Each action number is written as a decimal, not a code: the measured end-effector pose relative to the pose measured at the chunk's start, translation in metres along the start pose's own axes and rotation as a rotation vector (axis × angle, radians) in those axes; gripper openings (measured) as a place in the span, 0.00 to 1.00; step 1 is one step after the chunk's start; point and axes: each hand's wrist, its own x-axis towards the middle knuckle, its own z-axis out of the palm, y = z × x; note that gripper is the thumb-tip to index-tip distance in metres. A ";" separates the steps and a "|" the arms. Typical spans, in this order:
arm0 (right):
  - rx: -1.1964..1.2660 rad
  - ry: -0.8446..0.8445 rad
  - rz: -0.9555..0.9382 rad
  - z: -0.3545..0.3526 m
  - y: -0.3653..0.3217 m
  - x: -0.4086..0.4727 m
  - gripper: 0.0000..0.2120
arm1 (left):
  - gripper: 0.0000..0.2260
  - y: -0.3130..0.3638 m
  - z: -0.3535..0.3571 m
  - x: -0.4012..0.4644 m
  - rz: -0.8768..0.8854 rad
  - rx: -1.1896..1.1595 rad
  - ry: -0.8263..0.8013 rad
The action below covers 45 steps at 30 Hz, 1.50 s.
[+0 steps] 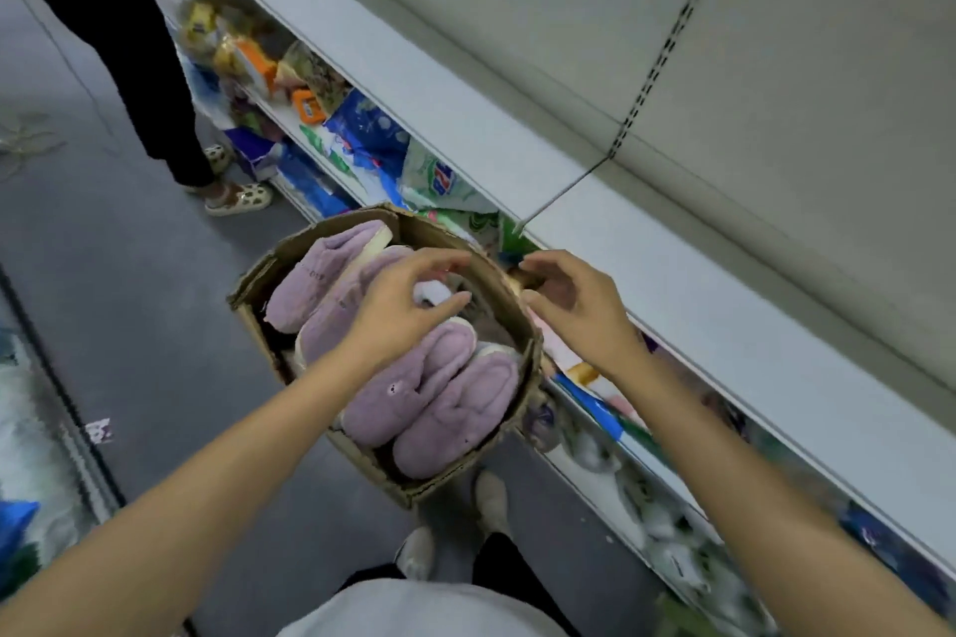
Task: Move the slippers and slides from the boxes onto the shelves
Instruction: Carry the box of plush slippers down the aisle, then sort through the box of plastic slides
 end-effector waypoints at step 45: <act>-0.332 1.538 0.896 -0.275 -0.042 -1.015 0.17 | 0.14 0.500 0.723 -0.567 0.899 -0.378 -1.465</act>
